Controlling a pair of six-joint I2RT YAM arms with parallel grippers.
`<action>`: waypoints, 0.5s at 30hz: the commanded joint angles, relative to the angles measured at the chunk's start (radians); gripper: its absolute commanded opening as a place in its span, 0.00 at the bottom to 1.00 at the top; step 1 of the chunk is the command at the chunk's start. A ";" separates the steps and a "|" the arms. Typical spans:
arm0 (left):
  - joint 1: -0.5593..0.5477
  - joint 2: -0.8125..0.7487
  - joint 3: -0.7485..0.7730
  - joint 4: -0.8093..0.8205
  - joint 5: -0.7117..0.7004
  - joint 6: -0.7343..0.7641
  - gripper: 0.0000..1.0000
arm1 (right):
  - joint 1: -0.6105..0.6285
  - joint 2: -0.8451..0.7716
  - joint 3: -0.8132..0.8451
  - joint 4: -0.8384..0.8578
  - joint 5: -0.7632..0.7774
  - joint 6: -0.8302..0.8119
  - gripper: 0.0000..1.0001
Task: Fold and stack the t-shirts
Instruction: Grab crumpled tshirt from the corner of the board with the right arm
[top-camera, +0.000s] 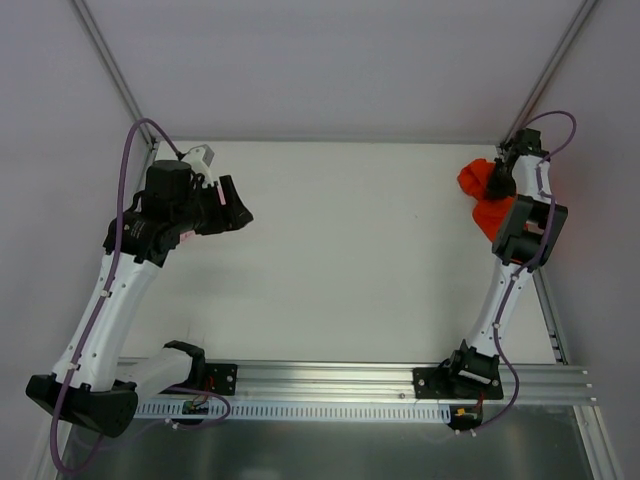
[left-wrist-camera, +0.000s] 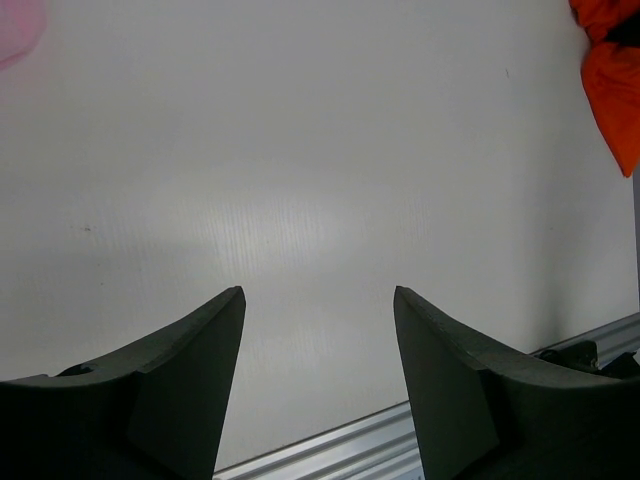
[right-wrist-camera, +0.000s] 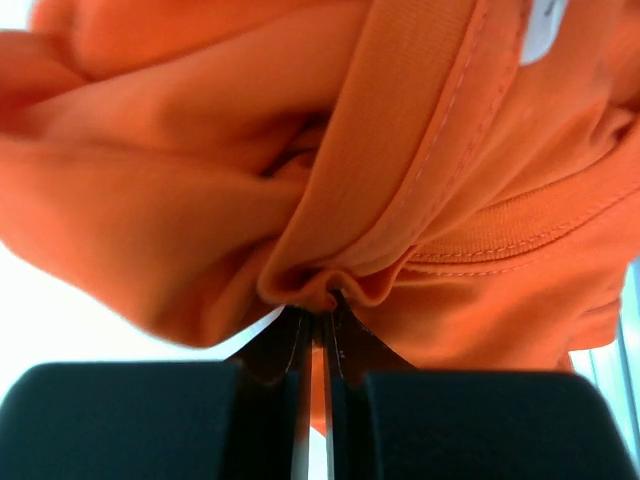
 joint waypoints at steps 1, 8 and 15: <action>0.005 -0.002 0.013 0.014 0.015 0.008 0.62 | -0.005 -0.106 -0.026 -0.027 -0.013 -0.001 0.01; 0.005 0.023 0.042 0.023 0.031 0.010 0.58 | 0.004 -0.247 0.071 -0.089 0.008 0.031 0.01; 0.003 0.051 0.113 0.028 0.064 0.014 0.60 | 0.004 -0.515 0.097 -0.159 0.048 0.045 0.01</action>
